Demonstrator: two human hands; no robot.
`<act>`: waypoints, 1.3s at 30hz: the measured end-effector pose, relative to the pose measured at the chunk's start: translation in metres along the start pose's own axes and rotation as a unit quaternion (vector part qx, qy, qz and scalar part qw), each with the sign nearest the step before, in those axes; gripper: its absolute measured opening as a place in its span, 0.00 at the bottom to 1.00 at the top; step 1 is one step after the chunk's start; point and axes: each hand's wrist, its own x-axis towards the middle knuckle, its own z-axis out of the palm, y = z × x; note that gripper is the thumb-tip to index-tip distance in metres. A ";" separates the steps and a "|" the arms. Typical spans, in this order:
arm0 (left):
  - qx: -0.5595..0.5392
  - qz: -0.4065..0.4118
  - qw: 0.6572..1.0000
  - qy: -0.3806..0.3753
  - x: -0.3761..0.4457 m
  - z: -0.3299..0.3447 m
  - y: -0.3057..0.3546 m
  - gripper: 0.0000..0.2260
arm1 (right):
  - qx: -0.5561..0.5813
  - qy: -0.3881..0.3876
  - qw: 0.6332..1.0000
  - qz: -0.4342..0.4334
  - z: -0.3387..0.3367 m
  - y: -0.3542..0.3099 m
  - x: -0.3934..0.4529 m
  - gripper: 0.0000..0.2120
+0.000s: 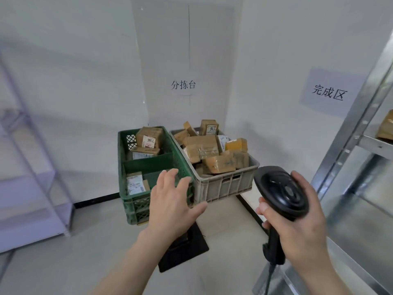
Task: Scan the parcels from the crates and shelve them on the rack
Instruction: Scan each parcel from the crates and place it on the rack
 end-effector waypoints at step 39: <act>-0.025 -0.250 0.944 -0.216 0.267 0.159 -0.273 0.50 | -0.014 -0.152 0.988 -0.013 0.305 0.126 0.263 0.42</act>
